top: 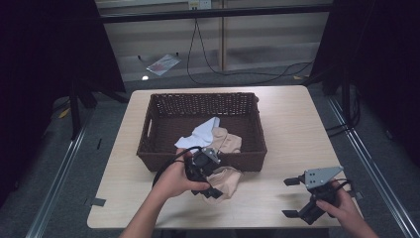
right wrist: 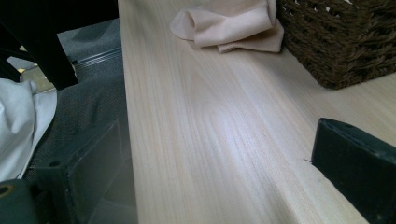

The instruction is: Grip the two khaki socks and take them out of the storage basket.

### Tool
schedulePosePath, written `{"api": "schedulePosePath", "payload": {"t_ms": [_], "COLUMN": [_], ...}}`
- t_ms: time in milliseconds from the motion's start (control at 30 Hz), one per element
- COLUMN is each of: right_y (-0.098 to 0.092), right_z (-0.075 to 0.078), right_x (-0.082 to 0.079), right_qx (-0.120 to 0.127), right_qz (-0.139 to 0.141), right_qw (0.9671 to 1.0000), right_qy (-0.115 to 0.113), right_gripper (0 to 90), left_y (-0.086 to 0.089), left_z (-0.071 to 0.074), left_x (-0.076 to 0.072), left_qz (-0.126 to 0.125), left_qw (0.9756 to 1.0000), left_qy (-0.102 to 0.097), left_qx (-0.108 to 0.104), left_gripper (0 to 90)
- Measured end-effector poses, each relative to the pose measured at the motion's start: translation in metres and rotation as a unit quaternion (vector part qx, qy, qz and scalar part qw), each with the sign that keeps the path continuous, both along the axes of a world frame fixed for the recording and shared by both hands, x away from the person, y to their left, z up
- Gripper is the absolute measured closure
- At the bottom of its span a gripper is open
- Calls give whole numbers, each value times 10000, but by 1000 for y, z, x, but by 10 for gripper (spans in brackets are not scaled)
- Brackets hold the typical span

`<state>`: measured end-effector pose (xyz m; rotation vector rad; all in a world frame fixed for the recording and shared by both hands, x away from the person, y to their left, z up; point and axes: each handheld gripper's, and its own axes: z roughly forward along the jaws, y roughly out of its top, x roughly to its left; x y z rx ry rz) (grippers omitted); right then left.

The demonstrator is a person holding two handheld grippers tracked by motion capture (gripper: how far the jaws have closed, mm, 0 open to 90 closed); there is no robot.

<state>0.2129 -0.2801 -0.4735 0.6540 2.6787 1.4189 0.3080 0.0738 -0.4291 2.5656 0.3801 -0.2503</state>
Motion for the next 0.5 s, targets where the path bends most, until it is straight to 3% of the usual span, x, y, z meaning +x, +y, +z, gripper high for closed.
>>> {"api": "schedulePosePath", "payload": {"t_ms": [167,200,367,500], "right_y": [0,0,0,1], "right_z": [0,0,0,0], "right_x": [0,0,0,0], "right_qx": [-6,-4,-6,-2], "right_qz": [10,3,25,28], "right_qw": [10000,10000,10000,10000], "right_qy": [-8,-4,-5,-20], "right_gripper": [12,12,12,12], "left_y": [5,6,6,3], "left_z": [-9,-12,-22,-23], "left_x": [-6,-8,-14,-14], "left_qz": [-47,39,-125,-164], "left_qw": [9998,9998,9998,9995], "left_qy": [-161,-145,-178,-262], "left_qx": [-46,-111,33,8], "left_gripper": [128,130,121,118]}}
